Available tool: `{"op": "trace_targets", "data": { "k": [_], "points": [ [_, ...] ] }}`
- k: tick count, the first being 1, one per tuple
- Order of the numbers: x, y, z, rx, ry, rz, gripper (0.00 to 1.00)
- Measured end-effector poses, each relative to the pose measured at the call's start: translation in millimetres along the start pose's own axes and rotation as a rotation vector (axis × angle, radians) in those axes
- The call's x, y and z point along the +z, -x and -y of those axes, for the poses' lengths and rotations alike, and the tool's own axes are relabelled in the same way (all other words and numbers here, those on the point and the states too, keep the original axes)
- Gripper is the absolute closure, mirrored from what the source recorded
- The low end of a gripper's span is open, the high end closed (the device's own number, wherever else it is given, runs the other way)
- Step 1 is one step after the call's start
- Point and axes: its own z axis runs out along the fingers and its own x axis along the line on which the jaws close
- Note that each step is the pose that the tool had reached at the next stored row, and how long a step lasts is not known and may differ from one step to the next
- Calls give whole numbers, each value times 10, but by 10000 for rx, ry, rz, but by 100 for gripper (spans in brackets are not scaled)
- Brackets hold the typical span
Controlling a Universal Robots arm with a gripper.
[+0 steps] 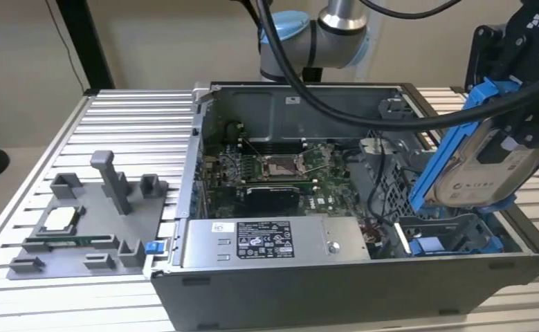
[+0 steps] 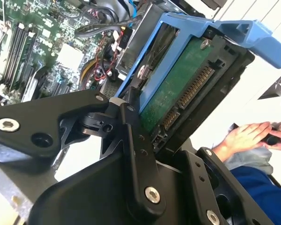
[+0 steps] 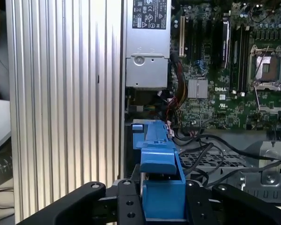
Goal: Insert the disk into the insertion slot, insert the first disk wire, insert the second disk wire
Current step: 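Insert the disk into the insertion slot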
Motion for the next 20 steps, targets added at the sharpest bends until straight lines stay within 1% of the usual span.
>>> {"op": "trace_targets", "data": {
  "k": [3, 12, 17, 20],
  "points": [
    [26, -1, 10, -61, 0, -1, 100],
    [156, -3, 34, -67, 0, 0, 100],
    [197, -3, 37, -66, 0, 0, 100],
    [199, -3, 38, -67, 0, -1, 100]
  ]
}}
